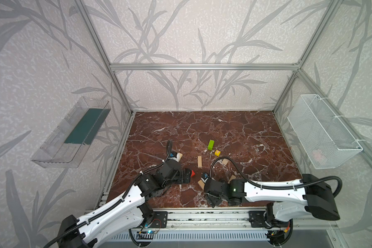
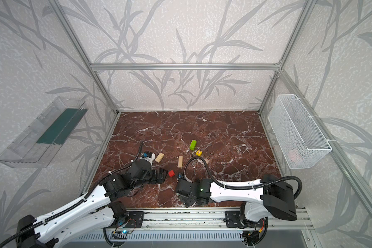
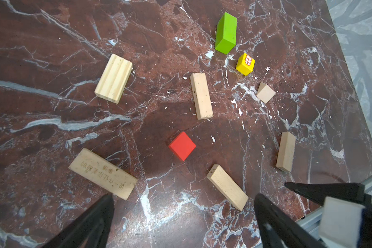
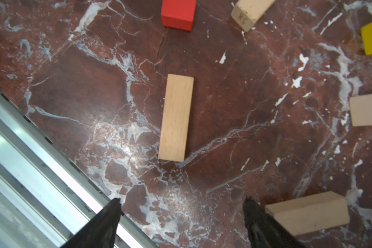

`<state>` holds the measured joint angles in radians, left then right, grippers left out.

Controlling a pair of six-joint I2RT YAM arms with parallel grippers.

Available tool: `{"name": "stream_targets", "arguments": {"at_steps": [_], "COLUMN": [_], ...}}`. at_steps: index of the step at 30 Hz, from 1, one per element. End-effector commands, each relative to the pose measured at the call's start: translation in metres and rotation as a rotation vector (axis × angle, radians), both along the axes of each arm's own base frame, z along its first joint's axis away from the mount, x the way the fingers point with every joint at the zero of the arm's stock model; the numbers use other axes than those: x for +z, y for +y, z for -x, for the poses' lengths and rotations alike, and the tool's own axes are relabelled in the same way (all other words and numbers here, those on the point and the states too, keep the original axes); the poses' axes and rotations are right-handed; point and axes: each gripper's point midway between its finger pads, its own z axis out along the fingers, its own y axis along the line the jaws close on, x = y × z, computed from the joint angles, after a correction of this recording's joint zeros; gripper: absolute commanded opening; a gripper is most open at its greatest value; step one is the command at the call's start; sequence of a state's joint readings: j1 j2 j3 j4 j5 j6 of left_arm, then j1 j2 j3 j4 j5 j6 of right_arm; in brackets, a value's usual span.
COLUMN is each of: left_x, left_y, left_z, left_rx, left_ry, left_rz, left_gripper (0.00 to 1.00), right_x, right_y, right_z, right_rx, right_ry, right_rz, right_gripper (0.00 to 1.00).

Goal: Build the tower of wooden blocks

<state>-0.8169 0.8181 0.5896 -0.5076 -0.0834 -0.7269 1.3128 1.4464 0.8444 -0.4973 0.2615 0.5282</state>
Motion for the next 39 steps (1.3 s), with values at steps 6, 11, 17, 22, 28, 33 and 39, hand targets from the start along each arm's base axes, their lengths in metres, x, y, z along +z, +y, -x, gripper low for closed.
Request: {"name": "stream_targets", "arguments": {"at_steps": [6,11,17,22,28,33,39], "left_x": [0.003,0.004,0.003,0.004,0.002,0.003,0.003], "left_y": [0.019,0.023,0.027,0.029,0.029,0.03,0.031], "left_z": [0.001,0.001,0.0,0.0,0.001,0.001,0.001], "left_rx": [0.09,0.106,0.131,0.138,0.134,0.136,0.14], "left_ry": [-0.02,-0.027,-0.028,-0.032,-0.034,-0.037,-0.038], "left_rz": [-0.003,-0.001,-0.009,-0.007,0.002,0.005,-0.001], "left_gripper": [0.99,0.99,1.0,0.99,0.99,0.99,1.0], "right_x": [-0.01,-0.017,-0.019,-0.027,-0.031,-0.035,-0.05], "right_y": [0.037,0.046,0.044,0.044,0.044,0.042,0.037], "right_z": [-0.007,-0.014,-0.025,-0.028,-0.034,-0.039,-0.041], "right_rx": [-0.011,-0.021,-0.052,-0.071,-0.079,-0.089,-0.107], "right_ry": [0.009,-0.014,-0.039,0.015,0.017,0.017,0.031], "right_rz": [-0.038,-0.026,-0.02,-0.049,-0.05,-0.036,0.0], "right_gripper": [0.79,0.74,0.66,0.6,0.54,0.52,0.5]}}
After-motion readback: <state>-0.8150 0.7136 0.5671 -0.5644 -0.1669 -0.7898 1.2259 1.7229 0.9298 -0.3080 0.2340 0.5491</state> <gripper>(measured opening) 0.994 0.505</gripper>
